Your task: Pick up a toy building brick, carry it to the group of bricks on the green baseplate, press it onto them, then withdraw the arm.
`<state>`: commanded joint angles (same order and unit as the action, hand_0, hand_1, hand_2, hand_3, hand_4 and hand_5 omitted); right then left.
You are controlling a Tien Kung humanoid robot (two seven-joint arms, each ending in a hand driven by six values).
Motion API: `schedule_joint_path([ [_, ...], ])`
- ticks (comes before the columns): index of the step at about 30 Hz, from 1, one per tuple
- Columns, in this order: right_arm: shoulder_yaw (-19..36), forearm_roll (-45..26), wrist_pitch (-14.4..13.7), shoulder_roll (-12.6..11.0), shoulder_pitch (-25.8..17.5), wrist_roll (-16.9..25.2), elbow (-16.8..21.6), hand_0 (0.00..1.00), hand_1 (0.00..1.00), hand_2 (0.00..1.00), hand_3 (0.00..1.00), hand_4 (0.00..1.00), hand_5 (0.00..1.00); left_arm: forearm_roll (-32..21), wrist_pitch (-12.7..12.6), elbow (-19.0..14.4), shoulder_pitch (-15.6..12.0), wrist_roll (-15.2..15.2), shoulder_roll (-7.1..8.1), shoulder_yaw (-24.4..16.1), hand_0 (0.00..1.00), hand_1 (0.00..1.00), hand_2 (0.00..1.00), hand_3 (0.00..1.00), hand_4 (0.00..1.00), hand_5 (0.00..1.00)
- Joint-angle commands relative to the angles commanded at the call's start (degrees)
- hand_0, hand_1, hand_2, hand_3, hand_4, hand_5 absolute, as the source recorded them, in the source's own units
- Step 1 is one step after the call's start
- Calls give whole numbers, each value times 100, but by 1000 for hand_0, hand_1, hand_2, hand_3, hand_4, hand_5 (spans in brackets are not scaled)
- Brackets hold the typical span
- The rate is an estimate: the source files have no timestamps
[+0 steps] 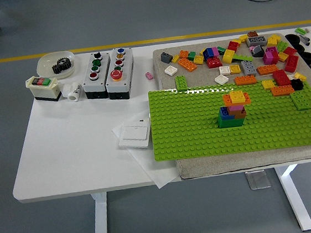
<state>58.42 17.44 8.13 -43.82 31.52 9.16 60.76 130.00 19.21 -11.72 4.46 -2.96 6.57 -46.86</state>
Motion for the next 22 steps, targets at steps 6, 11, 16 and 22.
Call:
schedule_joint_path([
  [6, 43, -42, 10, -7, -67, -36, -33, 952, 847, 847, 859, 998, 998, 0, -30, 9, -68, 16, 3, 68, 875, 845, 820, 615, 695, 607],
  [11, 85, -82, 6, 2, -130, -69, -49, 954, 846, 846, 858, 998, 998, 0, -37, 15, -138, 56, 13, 89, 879, 848, 821, 615, 696, 608],
  [16, 154, -81, -3, -43, -173, -91, -15, 954, 846, 846, 858, 998, 998, 0, -81, 26, -174, 81, 8, 96, 879, 848, 821, 615, 696, 608],
  [22, 249, -55, -8, -74, -233, -104, -19, 954, 846, 845, 856, 998, 998, 0, -59, 23, -141, 77, 7, 125, 878, 846, 820, 615, 696, 605],
])
